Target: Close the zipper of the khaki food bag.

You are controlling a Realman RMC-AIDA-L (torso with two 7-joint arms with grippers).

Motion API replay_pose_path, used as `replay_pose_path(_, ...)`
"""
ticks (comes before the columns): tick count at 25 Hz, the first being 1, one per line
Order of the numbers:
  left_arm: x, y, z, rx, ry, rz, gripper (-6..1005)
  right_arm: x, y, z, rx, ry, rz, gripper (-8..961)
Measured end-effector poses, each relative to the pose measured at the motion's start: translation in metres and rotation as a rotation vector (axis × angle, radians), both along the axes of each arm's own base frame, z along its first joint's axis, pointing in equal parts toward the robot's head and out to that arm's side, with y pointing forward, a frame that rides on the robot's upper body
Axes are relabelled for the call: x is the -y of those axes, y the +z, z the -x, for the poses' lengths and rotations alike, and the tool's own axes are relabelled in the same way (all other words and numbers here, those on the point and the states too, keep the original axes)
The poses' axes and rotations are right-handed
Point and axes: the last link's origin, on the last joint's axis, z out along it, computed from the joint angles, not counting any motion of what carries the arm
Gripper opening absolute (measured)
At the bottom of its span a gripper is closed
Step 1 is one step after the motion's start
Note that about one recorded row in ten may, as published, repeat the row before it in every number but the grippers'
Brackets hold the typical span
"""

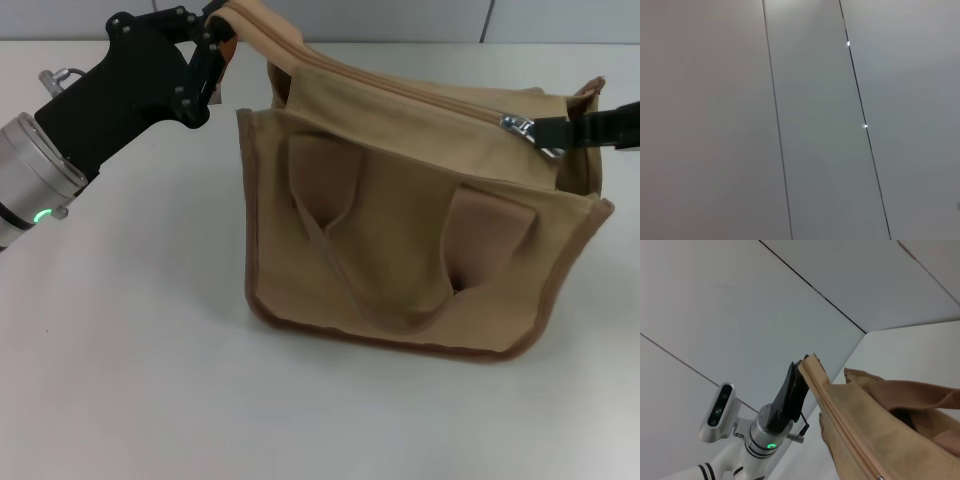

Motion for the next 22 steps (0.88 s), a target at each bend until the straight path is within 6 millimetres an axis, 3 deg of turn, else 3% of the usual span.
replay_pose_path(22, -0.001, 0.001, 0.005, 0.007, 0.032, 0.0, 86, 0.017, 0.017, -0.025, 0.001, -0.024, -0.025, 41)
